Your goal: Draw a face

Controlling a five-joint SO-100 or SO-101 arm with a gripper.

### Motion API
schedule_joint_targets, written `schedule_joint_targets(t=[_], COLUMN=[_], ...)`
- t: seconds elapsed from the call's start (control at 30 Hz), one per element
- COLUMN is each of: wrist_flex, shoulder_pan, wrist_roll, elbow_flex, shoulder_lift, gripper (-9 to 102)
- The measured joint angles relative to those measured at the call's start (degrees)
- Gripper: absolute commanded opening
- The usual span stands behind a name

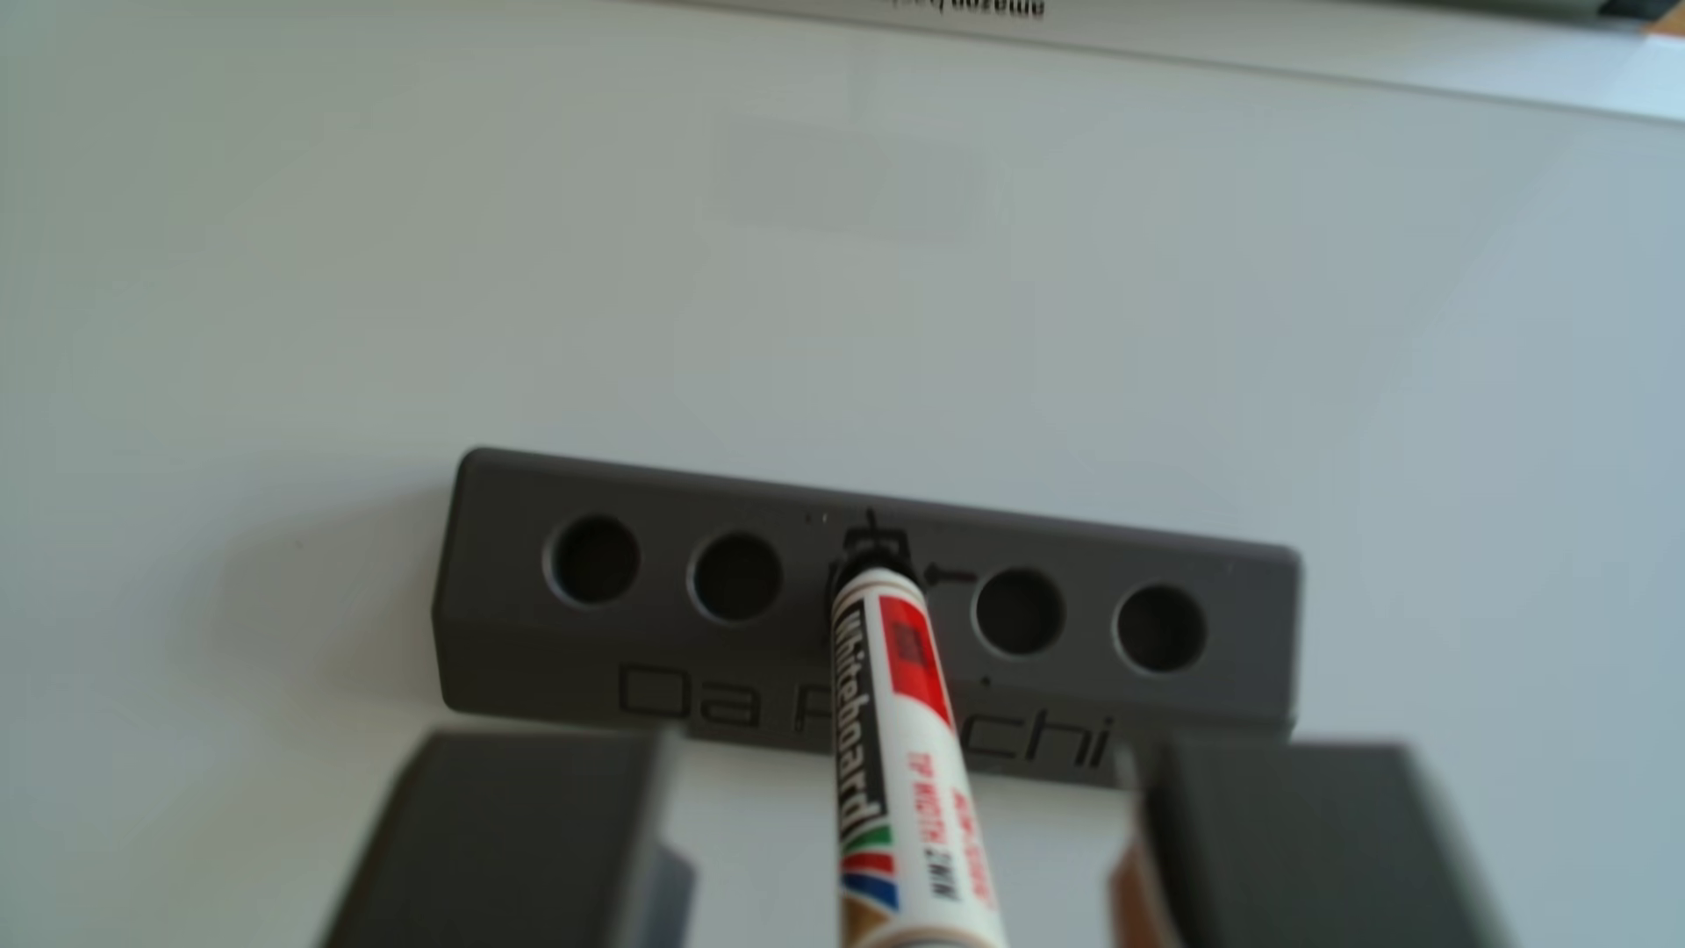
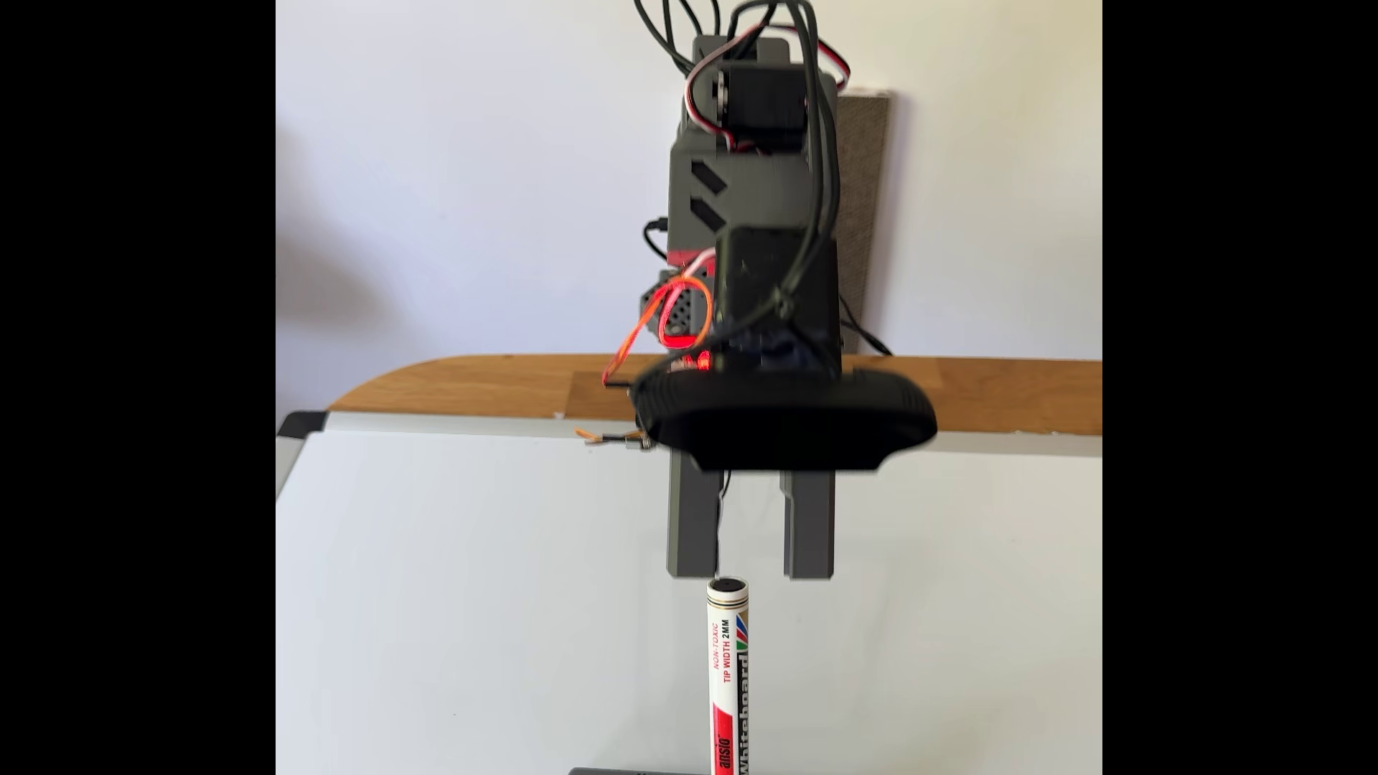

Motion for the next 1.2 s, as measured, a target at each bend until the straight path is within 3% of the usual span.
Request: schedule_joint_targets(t=[1.2], wrist_flex=[2.8], shoulder_pan=[1.3], wrist_roll=[0.2], elbow_flex=[2.3], shoulder_lift=[-2.6], gripper=[99])
